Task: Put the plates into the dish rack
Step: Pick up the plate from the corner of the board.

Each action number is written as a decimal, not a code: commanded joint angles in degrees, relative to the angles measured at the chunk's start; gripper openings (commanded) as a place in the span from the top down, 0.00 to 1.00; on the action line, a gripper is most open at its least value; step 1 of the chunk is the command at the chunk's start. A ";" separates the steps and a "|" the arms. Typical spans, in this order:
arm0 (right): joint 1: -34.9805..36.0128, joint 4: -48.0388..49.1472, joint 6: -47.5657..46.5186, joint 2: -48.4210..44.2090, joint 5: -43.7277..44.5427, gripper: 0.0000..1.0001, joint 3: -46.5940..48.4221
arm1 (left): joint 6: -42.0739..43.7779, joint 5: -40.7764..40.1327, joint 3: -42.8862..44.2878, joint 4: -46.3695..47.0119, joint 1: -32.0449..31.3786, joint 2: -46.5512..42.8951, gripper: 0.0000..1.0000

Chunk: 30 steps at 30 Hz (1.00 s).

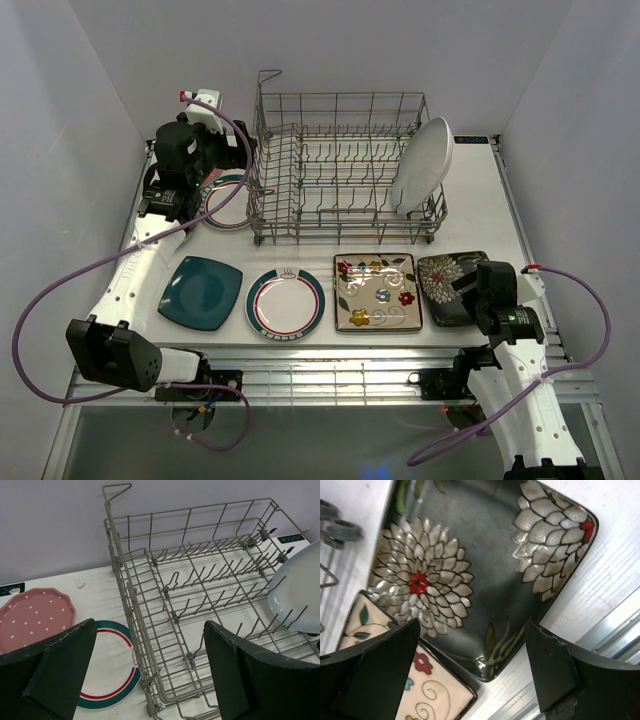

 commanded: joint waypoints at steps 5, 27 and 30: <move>-0.28 -1.65 3.38 0.53 -3.96 0.10 -2.25 | -0.29 1.13 -0.63 1.42 0.28 -1.76 0.02; -0.19 6.54 7.96 0.44 -9.60 0.05 -9.46 | -0.29 1.04 -1.34 1.95 0.28 -1.50 0.02; -0.19 3.47 7.00 0.52 -7.23 0.06 -6.57 | -0.29 1.04 -1.34 1.95 0.28 -1.50 0.02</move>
